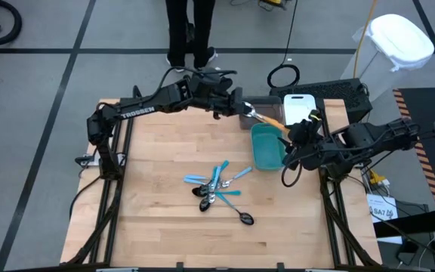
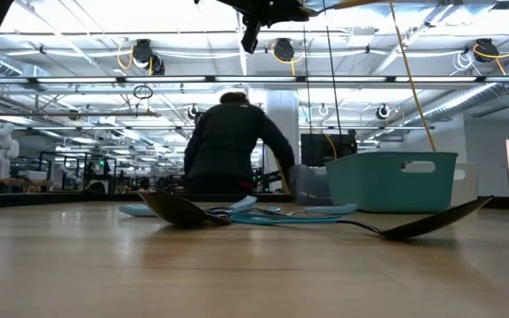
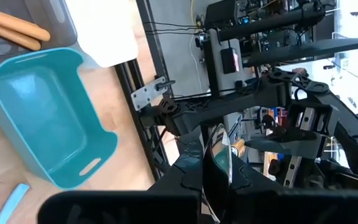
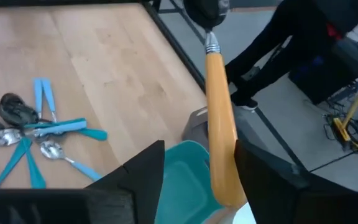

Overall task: Sort silverware by color (type)
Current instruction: Put the orange spoon into the black bin

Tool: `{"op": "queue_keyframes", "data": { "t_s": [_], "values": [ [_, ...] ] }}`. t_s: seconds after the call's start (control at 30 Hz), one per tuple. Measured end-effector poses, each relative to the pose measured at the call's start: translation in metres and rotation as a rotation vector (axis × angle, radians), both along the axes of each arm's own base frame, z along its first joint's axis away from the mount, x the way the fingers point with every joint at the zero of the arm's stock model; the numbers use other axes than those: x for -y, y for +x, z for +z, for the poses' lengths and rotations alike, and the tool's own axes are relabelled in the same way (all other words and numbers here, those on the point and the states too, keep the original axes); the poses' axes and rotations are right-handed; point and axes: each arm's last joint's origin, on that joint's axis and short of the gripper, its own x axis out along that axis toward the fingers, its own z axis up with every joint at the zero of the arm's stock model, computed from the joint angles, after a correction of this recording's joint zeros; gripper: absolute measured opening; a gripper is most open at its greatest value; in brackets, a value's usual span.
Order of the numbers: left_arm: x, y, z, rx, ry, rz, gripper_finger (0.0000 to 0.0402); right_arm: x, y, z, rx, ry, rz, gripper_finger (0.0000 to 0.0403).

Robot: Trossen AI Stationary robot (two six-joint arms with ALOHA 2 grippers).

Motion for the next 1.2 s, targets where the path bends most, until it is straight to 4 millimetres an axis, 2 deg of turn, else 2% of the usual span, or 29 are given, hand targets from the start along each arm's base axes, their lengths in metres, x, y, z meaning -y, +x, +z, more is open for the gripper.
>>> {"op": "queue_keyframes", "data": {
  "t_s": [0.27, 0.63, 0.83, 1.2],
  "values": [
    [0.004, 0.001, 0.0001, 0.001, 0.009, -0.028, 0.0005, 0.0012, 0.0014, 0.0024, 0.043, -0.054, -0.042, 0.0187],
    [0.001, 0.0004, 0.0013, 0.016, 0.022, -0.047, 0.0005, 0.0013, -0.002, 0.0004, 0.038, 0.017, -0.052, 0.024],
    [0.0018, 0.0008, 0.002, 0.027, 0.027, -0.07, 0.0005, 0.0012, -0.0052, -0.0025, 0.027, 0.09, -0.078, 0.0237],
    [0.004, 0.0014, 0.0026, 0.035, 0.02, -0.092, 0.0005, 0.0009, -0.0043, -0.002, 0.016, 0.07, -0.055, 0.023]
  ]
}}
